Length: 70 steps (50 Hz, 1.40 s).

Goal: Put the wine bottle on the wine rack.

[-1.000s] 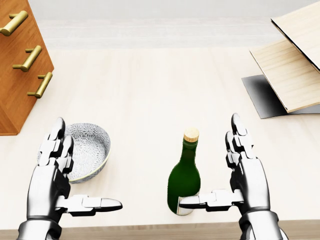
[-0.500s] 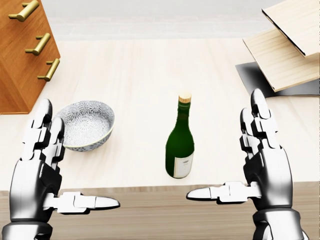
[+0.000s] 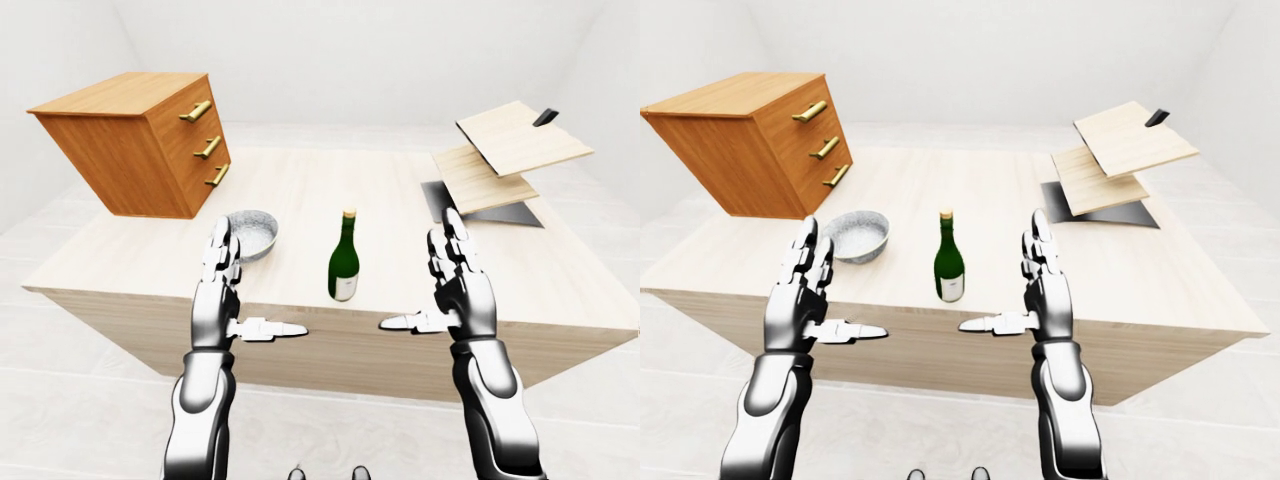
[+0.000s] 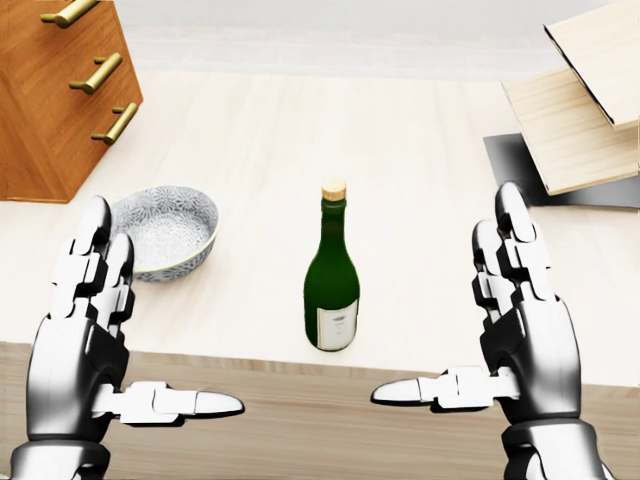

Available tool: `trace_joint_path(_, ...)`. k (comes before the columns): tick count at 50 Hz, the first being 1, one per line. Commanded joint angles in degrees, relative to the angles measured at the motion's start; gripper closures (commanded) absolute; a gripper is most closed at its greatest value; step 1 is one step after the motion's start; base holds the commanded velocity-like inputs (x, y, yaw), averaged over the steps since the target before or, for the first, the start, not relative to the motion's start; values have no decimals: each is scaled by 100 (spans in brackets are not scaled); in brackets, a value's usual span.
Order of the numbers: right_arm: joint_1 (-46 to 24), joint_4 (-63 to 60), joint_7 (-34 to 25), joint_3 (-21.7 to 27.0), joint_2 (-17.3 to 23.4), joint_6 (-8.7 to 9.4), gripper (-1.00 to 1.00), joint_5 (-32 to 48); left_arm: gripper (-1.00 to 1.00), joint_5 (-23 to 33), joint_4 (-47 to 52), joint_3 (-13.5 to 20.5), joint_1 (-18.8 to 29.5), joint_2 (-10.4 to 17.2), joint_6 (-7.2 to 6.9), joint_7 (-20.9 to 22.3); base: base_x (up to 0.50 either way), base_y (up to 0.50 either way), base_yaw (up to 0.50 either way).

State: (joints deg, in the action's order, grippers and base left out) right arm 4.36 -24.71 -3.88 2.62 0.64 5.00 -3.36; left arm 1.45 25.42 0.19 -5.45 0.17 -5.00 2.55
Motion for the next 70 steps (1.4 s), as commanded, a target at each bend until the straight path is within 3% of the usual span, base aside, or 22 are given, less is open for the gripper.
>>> trace_joint_path(1,79,220,-113,-89,-26,0,-100,-132,-100,45,-176,-33,33,6,0,-23,-9,-1,50)
trace_joint_path(14,-13,47,-50,104,-22,0,-100,-382,-100,-31,-275,90,71,61,0,49,-3,-6,23)
trace_joint_path(42,-172,-78,-40,-324,-51,0,-100,-131,-100,-247,-163,295,-162,49,0,151,10,-49,0)
trace_joint_path(53,-106,-47,-82,-504,-61,0,-100,37,-100,-276,-283,341,-181,53,0,187,0,0,44)
trace_joint_path(70,-169,-15,-14,-531,-37,0,-100,135,-100,-242,-356,326,-194,50,0,217,-3,8,0)
